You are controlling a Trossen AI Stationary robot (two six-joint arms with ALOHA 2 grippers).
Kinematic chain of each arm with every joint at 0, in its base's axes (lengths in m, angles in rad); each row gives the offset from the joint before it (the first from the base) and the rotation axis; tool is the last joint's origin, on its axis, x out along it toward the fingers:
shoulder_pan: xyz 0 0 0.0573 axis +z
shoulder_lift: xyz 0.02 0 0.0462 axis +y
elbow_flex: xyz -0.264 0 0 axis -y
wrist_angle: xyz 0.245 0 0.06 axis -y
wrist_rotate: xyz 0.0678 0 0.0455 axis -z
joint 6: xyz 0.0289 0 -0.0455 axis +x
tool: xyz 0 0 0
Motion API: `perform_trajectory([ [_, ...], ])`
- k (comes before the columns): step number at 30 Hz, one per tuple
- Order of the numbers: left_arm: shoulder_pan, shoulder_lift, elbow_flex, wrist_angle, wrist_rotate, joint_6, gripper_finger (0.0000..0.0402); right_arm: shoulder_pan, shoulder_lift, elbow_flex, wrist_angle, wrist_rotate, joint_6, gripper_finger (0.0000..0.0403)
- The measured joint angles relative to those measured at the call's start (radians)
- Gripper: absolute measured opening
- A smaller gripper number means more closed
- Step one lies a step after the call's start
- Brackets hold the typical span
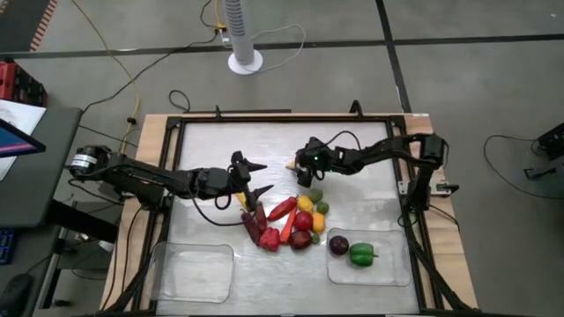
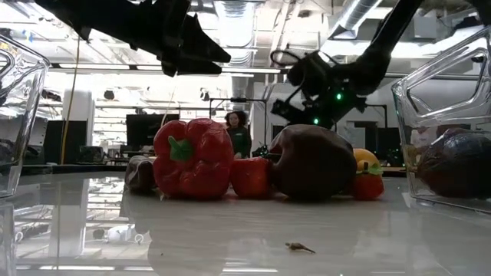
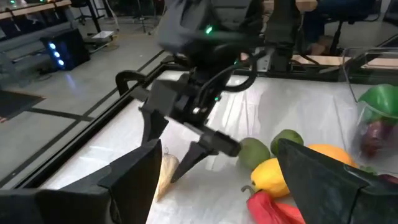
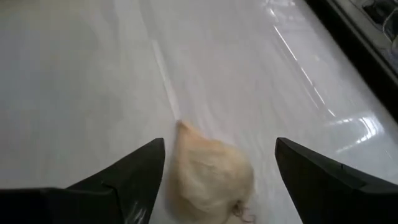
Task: Sort produce into baskets
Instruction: Put the garlic into the right transparent bin
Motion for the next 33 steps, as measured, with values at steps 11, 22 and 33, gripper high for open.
perform_trajectory([
  [11,-0.001,-0.039,0.001,-0.047,-0.005,0.008,0.0306,-0.014,0.045,0.001,-0.005,0.002,0.002,0.0275],
  [22,-0.001,-0.045,0.001,-0.055,-0.023,0.024,0.0306,0.061,-0.176,-0.002,-0.301,0.006,0.042,0.0203],
  [33,0.025,-0.045,0.001,0.018,-0.027,0.064,0.0306,0.411,-0.646,-0.002,-0.728,-0.04,0.325,0.0211],
])
